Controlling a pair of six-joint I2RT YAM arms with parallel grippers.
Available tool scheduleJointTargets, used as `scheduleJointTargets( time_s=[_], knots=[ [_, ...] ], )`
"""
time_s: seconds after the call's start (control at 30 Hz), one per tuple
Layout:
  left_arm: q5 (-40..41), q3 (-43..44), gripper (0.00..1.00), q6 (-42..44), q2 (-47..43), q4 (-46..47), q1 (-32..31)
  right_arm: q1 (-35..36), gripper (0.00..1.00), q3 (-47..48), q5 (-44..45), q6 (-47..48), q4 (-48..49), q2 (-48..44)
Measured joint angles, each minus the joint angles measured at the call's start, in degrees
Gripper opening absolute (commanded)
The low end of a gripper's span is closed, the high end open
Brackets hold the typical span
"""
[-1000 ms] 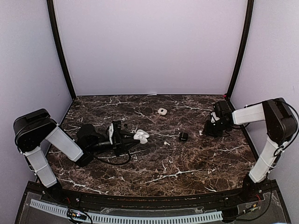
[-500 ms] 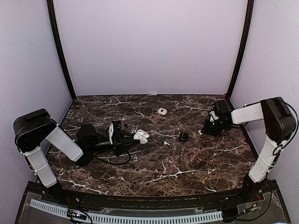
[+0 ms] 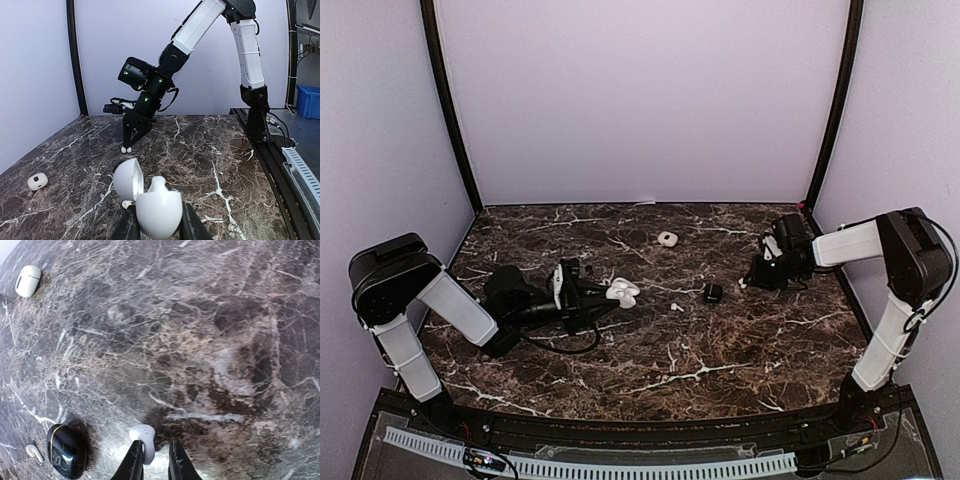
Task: Insert the wireless bluetooth earbuds into the charging case
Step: Pick up the right earbud from the center of the board.
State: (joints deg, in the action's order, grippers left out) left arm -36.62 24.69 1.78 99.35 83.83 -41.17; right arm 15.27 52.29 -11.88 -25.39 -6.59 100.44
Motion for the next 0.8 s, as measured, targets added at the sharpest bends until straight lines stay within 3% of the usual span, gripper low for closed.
scheduleJointTargets(
  time_s=[0.43,0.8],
  knots=[
    [0.0,0.0,0.0,0.0,0.0,-0.02,0.0,0.48,0.0,0.0,-2.93,0.85,0.96,0.72],
    [-0.46,0.0,0.0,0.07,0.0,-0.02,0.0,1.01,0.0,-1.64,-1.25,2.23,0.24,-2.12]
  ],
)
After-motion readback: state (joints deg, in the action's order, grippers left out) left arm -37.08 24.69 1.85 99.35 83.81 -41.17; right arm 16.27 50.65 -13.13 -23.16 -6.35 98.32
